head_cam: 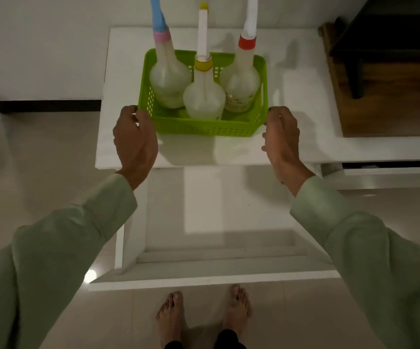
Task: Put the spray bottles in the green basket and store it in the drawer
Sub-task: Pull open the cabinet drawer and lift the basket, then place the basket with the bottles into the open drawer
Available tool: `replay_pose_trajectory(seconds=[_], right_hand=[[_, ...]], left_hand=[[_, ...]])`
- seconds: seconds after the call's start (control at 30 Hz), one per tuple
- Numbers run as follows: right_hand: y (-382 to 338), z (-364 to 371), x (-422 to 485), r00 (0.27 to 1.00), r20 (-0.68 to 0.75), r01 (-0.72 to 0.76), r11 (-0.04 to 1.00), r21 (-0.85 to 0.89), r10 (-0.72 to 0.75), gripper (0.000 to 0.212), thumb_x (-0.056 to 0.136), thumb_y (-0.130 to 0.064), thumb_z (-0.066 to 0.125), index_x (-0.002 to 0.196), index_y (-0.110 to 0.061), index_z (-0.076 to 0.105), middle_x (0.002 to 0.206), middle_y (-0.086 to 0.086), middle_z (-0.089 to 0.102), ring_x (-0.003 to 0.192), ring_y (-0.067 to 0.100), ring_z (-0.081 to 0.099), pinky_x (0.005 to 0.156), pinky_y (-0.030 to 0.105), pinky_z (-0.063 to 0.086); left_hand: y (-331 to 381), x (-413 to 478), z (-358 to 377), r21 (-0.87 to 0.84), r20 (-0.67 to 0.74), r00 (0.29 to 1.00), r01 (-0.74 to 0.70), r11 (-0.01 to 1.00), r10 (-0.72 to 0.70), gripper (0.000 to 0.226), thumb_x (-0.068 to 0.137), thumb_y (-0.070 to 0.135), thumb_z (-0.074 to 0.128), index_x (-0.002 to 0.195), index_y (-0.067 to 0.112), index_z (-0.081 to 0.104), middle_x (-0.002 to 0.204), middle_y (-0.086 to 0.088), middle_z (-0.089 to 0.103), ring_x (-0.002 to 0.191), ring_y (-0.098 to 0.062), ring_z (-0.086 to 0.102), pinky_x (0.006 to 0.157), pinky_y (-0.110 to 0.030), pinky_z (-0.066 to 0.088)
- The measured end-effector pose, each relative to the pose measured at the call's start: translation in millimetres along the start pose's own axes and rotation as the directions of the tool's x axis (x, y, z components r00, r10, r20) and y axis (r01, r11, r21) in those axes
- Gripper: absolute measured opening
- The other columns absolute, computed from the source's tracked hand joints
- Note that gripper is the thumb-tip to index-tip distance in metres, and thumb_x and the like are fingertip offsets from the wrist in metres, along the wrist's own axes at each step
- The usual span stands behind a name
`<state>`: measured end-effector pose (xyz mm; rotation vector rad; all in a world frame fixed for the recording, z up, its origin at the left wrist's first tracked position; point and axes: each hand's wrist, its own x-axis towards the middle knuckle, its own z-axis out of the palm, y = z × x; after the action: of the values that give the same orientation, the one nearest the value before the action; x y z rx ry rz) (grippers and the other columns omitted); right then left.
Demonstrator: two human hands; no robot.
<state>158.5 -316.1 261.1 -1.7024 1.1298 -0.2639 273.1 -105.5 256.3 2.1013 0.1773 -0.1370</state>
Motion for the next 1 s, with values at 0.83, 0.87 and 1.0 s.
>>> replay_pose_trajectory(seconds=[0.83, 0.87, 1.0], right_hand=[[48.8, -55.7, -100.5, 0.983, 0.18, 0.026, 0.999, 0.047, -0.034, 0.059, 0.08, 0.016, 0.053, 0.125, -0.019, 0.067, 0.107, 0.013, 0.074, 0.089, 0.023, 0.076, 0.058, 0.036, 0.064], [55.7, -59.7, -111.8, 0.982, 0.187, 0.02, 0.999, 0.049, -0.028, 0.059, 0.08, 0.016, 0.053, 0.126, -0.018, 0.067, 0.111, 0.012, 0.073, 0.092, 0.024, 0.075, 0.058, 0.036, 0.064], [85.3, -72.5, -145.4, 0.982, 0.19, -0.016, 0.999, 0.028, 0.01, 0.061, 0.083, 0.018, 0.052, 0.128, -0.021, 0.064, 0.114, 0.012, 0.072, 0.088, 0.025, 0.077, 0.059, 0.037, 0.065]], left_hand=[[-53.5, -105.1, -95.6, -0.16, 0.236, 0.965, 0.158, 0.974, -0.118, 0.063, 0.085, -0.009, 0.061, 0.139, 0.022, 0.055, 0.099, -0.016, 0.074, 0.084, -0.025, 0.076, 0.066, -0.035, 0.064], [-59.3, -117.6, -99.7, -0.161, 0.234, 0.963, 0.172, 0.972, -0.131, 0.063, 0.085, -0.009, 0.061, 0.139, 0.022, 0.055, 0.099, -0.017, 0.074, 0.084, -0.025, 0.076, 0.066, -0.033, 0.064], [-86.6, -152.9, -106.8, -0.137, 0.252, 0.951, 0.221, 0.966, -0.182, 0.065, 0.085, -0.011, 0.061, 0.139, 0.024, 0.053, 0.101, -0.016, 0.074, 0.084, -0.026, 0.075, 0.065, -0.031, 0.063]])
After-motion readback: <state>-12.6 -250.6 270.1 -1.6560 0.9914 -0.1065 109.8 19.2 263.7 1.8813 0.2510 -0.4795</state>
